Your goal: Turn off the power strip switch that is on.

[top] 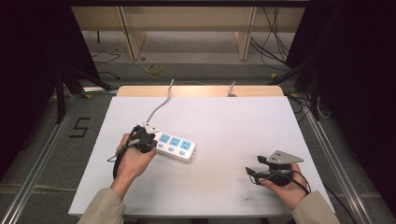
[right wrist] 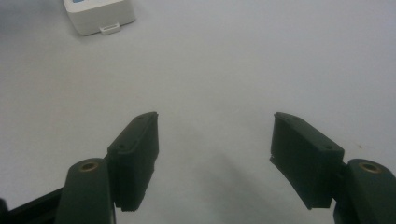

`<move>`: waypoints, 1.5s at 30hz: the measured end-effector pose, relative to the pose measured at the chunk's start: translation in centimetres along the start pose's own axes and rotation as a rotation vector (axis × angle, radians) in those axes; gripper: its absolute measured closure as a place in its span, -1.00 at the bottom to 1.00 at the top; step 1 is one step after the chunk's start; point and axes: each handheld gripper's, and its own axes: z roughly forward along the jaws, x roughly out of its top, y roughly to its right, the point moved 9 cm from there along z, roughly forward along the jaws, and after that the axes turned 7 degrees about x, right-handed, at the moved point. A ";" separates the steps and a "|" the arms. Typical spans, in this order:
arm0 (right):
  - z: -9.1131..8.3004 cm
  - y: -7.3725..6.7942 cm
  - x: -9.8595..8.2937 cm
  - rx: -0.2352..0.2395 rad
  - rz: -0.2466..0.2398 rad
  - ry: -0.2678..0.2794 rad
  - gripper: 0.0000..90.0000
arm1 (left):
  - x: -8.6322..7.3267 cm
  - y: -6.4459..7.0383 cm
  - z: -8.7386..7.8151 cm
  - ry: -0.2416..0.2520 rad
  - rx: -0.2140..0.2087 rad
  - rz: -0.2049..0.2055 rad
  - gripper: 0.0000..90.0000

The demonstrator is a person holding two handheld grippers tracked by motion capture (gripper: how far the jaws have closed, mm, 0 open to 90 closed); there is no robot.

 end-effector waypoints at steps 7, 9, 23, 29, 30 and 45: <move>0.0 0.0 0.0 0.000 0.000 0.000 -0.26 | 0.3 -0.1 0.3 -0.006 -0.007 0.000 0.99; 0.0 0.0 0.0 0.000 0.000 0.000 -0.26 | 0.3 -0.1 0.4 -0.008 -0.008 0.000 0.99; 0.0 0.0 0.0 0.001 -0.002 -0.001 -0.26 | 0.5 -0.3 1.1 -0.022 -0.010 -0.003 0.99; 0.0 0.0 0.0 0.001 -0.002 -0.002 -0.26 | 0.5 -0.3 1.3 -0.027 -0.009 0.000 0.99; 0.0 0.0 0.0 0.001 -0.002 -0.002 -0.26 | 0.5 -0.3 1.3 -0.029 -0.008 0.002 0.99; 0.0 0.0 0.0 0.001 -0.004 -0.004 -0.26 | 0.5 -0.4 2.0 -0.043 -0.007 0.004 0.99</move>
